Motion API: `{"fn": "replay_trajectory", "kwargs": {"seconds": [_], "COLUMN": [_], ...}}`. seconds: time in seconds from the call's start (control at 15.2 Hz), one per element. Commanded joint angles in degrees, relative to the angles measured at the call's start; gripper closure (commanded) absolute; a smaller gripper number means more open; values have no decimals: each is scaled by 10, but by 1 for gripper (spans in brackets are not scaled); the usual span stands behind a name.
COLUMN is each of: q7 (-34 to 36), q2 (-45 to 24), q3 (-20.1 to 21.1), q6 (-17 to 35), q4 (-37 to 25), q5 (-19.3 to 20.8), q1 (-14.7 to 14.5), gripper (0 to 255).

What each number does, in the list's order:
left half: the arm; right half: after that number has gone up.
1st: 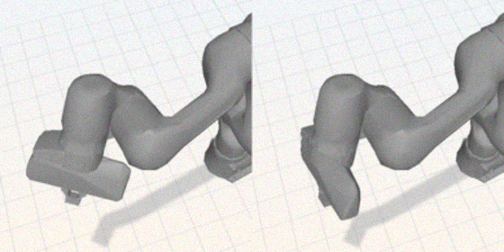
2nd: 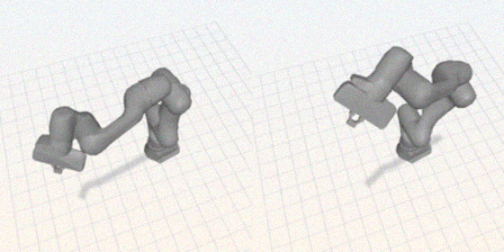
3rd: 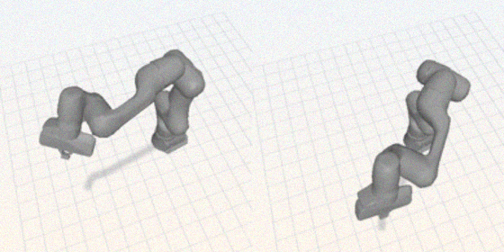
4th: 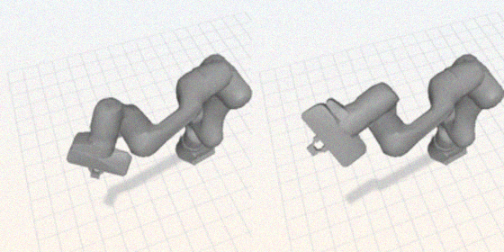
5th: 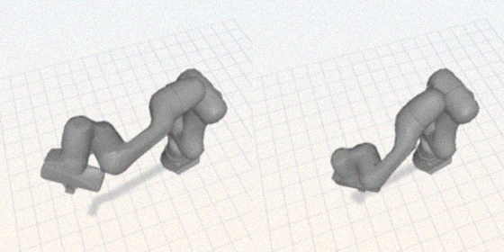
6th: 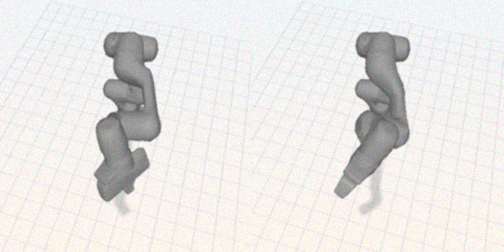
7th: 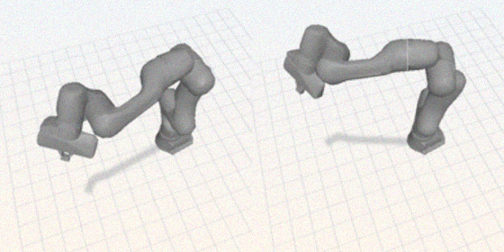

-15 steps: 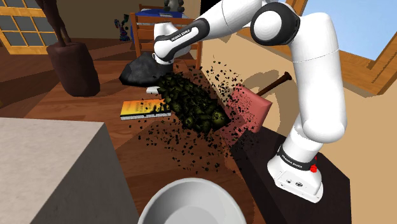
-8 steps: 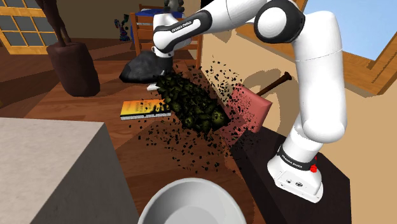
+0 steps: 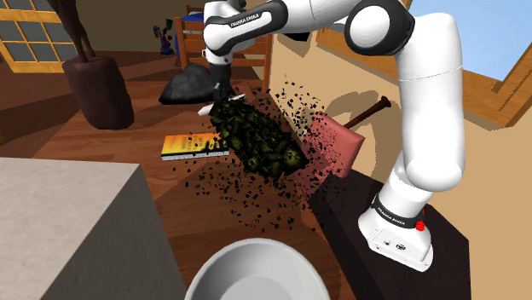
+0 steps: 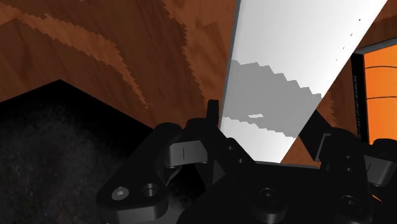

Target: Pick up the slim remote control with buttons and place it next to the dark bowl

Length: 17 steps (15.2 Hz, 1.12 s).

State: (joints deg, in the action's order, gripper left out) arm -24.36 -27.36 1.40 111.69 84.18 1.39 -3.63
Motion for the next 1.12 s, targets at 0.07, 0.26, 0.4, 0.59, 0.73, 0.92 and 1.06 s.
{"fn": "replay_trajectory", "kwargs": {"seconds": [0.07,0.26,0.4,0.59,0.73,0.92,1.06], "q7": [-1,-1,-1,-2,-2,8,28], "q2": [5,9,10,12,12,29,59], "q3": [0,0,0,0,0,3,9], "q6": [-20,-41,-55,-78,-93,-95,-80], "q4": [-16,-33,-46,-67,-82,-67,-22], "q5": [0,0,-1,-1,-1,0,2], "q1": [0,0,0,0,0,-7,-21], "gripper": [255,255,255,255,255,255,255]}}
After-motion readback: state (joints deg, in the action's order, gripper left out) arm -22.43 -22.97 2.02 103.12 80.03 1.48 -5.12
